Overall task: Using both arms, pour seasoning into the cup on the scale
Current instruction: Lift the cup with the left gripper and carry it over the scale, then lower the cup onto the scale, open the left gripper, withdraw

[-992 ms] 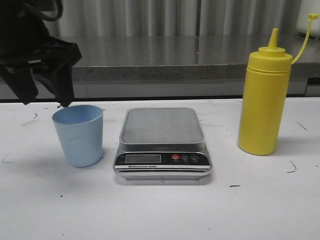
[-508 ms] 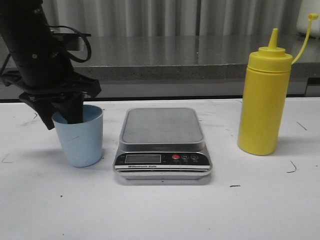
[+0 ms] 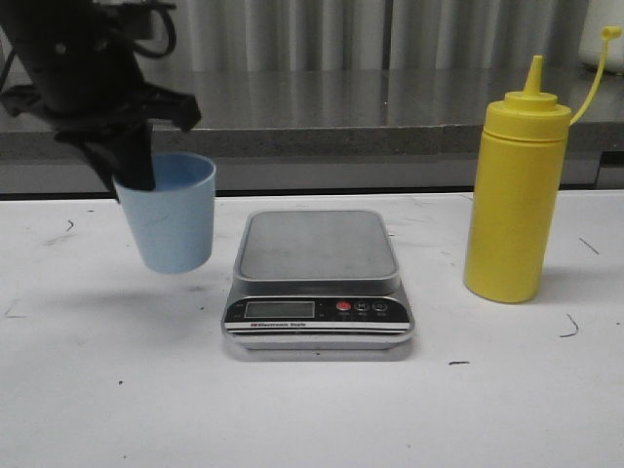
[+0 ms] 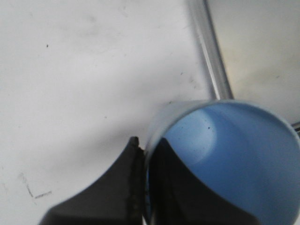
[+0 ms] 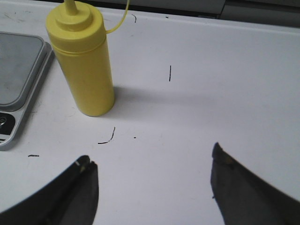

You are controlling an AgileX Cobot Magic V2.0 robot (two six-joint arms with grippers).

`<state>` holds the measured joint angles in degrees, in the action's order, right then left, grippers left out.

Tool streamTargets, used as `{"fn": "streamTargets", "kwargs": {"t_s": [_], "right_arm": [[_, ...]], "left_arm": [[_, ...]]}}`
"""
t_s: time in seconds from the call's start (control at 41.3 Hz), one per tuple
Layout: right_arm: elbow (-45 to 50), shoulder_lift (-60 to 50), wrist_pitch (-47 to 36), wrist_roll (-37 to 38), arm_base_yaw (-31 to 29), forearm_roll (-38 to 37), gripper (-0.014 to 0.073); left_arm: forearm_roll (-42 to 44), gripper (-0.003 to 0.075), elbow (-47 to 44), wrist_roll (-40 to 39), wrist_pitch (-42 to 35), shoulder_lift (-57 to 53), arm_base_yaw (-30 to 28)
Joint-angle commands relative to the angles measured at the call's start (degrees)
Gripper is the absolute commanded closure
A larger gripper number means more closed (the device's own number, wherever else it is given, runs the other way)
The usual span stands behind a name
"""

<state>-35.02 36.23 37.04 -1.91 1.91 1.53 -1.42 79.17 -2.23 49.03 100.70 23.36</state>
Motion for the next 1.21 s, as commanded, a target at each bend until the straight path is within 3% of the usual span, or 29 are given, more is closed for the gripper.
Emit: {"fn": "streamTargets", "kwargs": {"t_s": [0.0,0.532,0.992,1.089,1.186], "right_arm": [[-1.8,0.3,-3.3,-0.2,0.0,-0.5,0.0065],[-1.8,0.3,-3.3,-0.2,0.0,-0.5,0.0065],[-1.8,0.3,-3.3,-0.2,0.0,-0.5,0.0065],[-1.8,0.3,-3.3,-0.2,0.0,-0.5,0.0065],[-1.8,0.3,-3.3,-0.2,0.0,-0.5,0.0065]], "left_arm": [[-1.1,0.074,5.1,-0.1,0.3,-3.8,1.6],[-1.2,0.074,20.9,-0.1,2.3,6.3,8.5],[-1.5,0.0734,23.3,-0.1,2.3,12.6,8.8],[-1.5,0.066,23.3,-0.1,2.3,12.6,8.8],[-2.3,0.051,23.5,-0.1,2.3,12.6,8.8]]}}
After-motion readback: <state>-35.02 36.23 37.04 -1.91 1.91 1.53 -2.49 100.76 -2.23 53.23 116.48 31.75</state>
